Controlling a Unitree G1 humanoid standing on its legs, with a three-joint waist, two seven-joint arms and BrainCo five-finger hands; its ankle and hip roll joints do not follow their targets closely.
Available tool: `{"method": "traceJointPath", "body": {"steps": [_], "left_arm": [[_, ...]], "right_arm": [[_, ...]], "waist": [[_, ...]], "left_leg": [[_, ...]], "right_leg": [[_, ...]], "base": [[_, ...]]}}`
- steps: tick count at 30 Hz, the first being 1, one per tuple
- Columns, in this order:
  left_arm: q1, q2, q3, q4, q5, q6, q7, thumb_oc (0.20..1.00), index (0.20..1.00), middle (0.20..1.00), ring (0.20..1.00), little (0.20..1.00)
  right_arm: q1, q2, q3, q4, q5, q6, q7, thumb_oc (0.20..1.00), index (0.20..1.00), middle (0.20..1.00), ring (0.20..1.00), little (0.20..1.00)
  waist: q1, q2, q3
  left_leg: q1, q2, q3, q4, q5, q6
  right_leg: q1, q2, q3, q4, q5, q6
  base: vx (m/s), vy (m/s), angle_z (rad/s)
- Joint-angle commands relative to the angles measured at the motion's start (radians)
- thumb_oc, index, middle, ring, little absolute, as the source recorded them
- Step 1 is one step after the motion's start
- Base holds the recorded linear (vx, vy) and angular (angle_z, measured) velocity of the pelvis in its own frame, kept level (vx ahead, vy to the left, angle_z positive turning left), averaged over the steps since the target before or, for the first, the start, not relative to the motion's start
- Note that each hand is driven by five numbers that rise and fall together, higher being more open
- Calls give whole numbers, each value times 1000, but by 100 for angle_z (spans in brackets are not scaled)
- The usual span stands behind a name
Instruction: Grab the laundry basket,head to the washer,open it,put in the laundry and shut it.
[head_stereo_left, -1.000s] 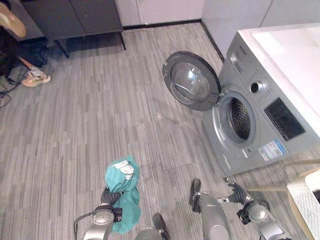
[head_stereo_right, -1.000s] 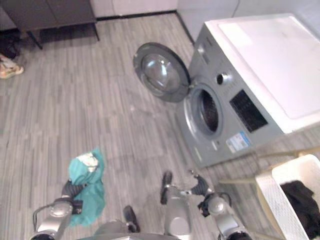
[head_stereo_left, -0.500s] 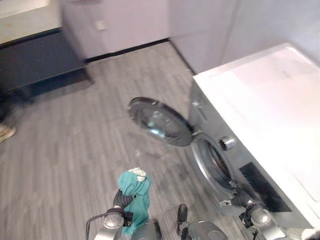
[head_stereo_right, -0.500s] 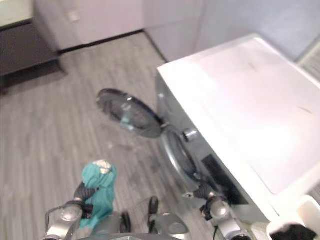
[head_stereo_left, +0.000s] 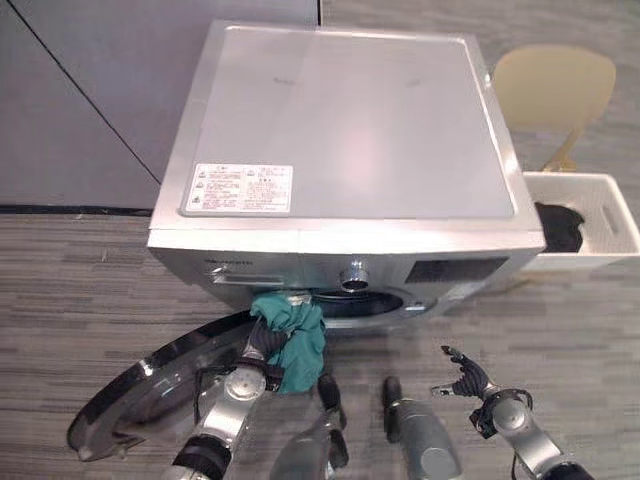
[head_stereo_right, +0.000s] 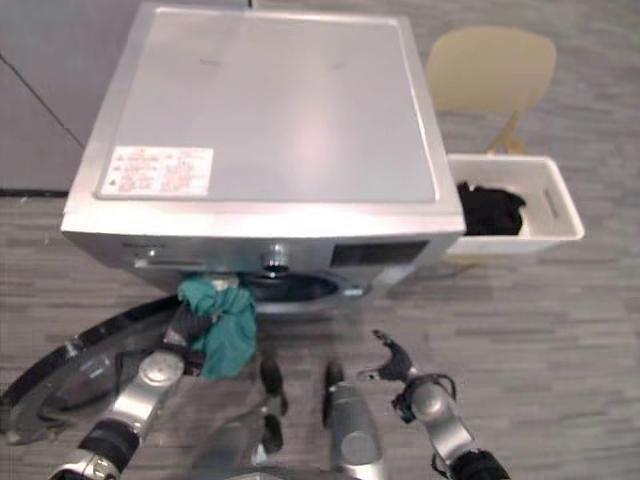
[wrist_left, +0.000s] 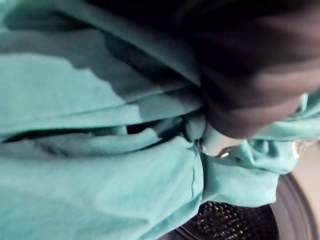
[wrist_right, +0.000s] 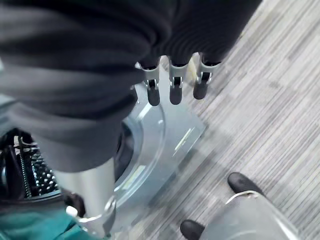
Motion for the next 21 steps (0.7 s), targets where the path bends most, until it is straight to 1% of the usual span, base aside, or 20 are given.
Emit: {"method": "traceJointPath", "body": {"steps": [1, 2, 3, 4, 5, 6, 7, 8, 9, 10, 11, 13, 15, 17, 18, 21], "left_arm": [[-21, 47, 14, -50, 16, -63, 64, 200, 200, 200, 200, 200], [-23, 47, 14, -49, 16, -63, 64, 200, 200, 200, 200, 200], [-79, 50, 18, -42, -1, -70, 105, 200, 200, 200, 200, 200], [-81, 49, 18, -41, -2, -70, 105, 200, 200, 200, 200, 200], [-102, 50, 14, -42, -6, -71, 118, 200, 200, 200, 200, 200], [-138, 51, 10, -42, -14, -74, 137, 200, 200, 200, 200, 200], [-162, 54, 10, -49, -16, -73, 148, 200, 200, 200, 200, 200], [-195, 64, 6, -59, -14, -74, 170, 200, 200, 200, 200, 200], [-271, 74, 1, -62, -16, -75, 198, 200, 200, 200, 200, 200], [-316, 83, 3, -57, -20, -77, 216, 200, 200, 200, 200, 200], [-320, 83, 2, -55, -20, -77, 217, 200, 200, 200, 200, 200], [-447, 132, -6, -54, -10, -79, 255, 200, 200, 200, 200, 200], [-568, 169, -21, -7, -4, -76, 287, 200, 200, 200, 200, 200], [-706, 225, -45, 64, -9, -78, 312, 200, 200, 200, 200, 200], [-860, 289, -88, 124, 5, -81, 338, 200, 200, 200, 200, 200], [-1042, 385, -157, 153, 28, -88, 383, 200, 200, 200, 200, 200]], "right_arm": [[-72, -34, -18, -19, 18, -33, -42, 1000, 1000, 1000, 1000, 1000], [-73, -34, -18, -19, 19, -33, -42, 1000, 1000, 1000, 1000, 1000], [-117, -52, -14, -45, 44, -32, -65, 1000, 1000, 1000, 1000, 1000], [-118, -52, -15, -45, 44, -31, -65, 1000, 1000, 1000, 1000, 1000], [-131, -62, -15, -65, 48, -30, -76, 1000, 1000, 1000, 1000, 1000], [-151, -70, -21, -81, 63, -34, -93, 1000, 1000, 1000, 1000, 1000], [-159, -77, -29, -103, 69, -33, -97, 1000, 1000, 1000, 1000, 1000], [-174, -87, -38, -130, 77, -35, -110, 1000, 1000, 1000, 1000, 1000], [-194, -96, -56, -170, 94, -42, -131, 1000, 1000, 1000, 1000, 1000], [-203, -97, -70, -182, 109, -47, -142, 1000, 1000, 1000, 1000, 1000], [-204, -97, -72, -182, 109, -47, -142, 1000, 1000, 1000, 1000, 1000], [-211, -101, -96, -219, 139, -68, -159, 1000, 1000, 1000, 1000, 1000], [-217, -99, -106, -237, 151, -82, -164, 1000, 1000, 1000, 1000, 1000], [-219, -108, -104, -248, 163, -100, -163, 1000, 1000, 1000, 1000, 1000], [-224, -125, -101, -252, 171, -119, -160, 1000, 1000, 1000, 1000, 1000], [-225, -141, -98, -262, 189, -146, -149, 1000, 1000, 1000, 1000, 1000]], "waist": [[44, -70, 22], [46, -69, 18], [41, -69, 56], [41, -68, 53], [36, -64, 58], [27, -64, 74], [16, -62, 81], [8, -57, 88], [-7, -55, 100], [-15, -53, 99], [-15, -50, 93], [-38, -41, 92], [-52, -34, 80], [-72, -31, 79], [-87, -28, 72], [-108, -20, 68]], "left_leg": [[-53, 134, 15, 260, -186, -67], [-61, 136, 17, 267, -189, -67], [-162, 171, 22, 363, -210, -56], [-170, 173, 22, 370, -214, -56], [-214, 181, 8, 414, -227, -46], [-277, 196, -3, 482, -238, -42], [-317, 205, -10, 523, -247, -37], [-379, 220, -18, 585, -262, -32], [-478, 242, -19, 678, -283, -28], [-536, 257, -21, 728, -293, -30], [-551, 260, -24, 738, -296, -30], [-672, 284, -32, 831, -318, -31], [-753, 297, -40, 885, -337, -29], [-808, 309, -43, 922, -348, -30], [-858, 323, -42, 955, -362, -25], [-922, 343, -48, 996, -380, -18]], "right_leg": [[4, -7, 68, -145, 40, 59], [-3, -6, 70, -142, 40, 58], [-125, 14, 94, -75, 36, 45], [-132, 14, 95, -71, 34, 44], [-174, 17, 95, -44, 29, 38], [-231, 19, 95, 0, 16, 31], [-275, 20, 101, 37, 9, 26], [-342, 19, 104, 100, -11, 19], [-444, 21, 118, 183, -28, 6], [-499, 18, 118, 224, -41, 1], [-512, 19, 117, 232, -44, 1], [-641, 16, 136, 326, -64, -10], [-726, 11, 142, 383, -84, -15], [-796, 14, 157, 436, -87, -10], [-856, 18, 166, 468, -98, -12], [-925, 26, 177, 500, -108, -10]], "base": [[-279, -93, -33], [-471, -153, -80], [-209, -75, -92], [-258, -102, -86], [-135, -71, -32], [-189, -84, 8], [-198, -65, 18], [-224, -41, 7], [-210, -39, -13], [-147, -31, -15], [-74, -21, -7], [-80, -2, -10], [-44, 12, -12], [-3, 20, -4], [17, 40, -10], [35, 41, -15]]}}
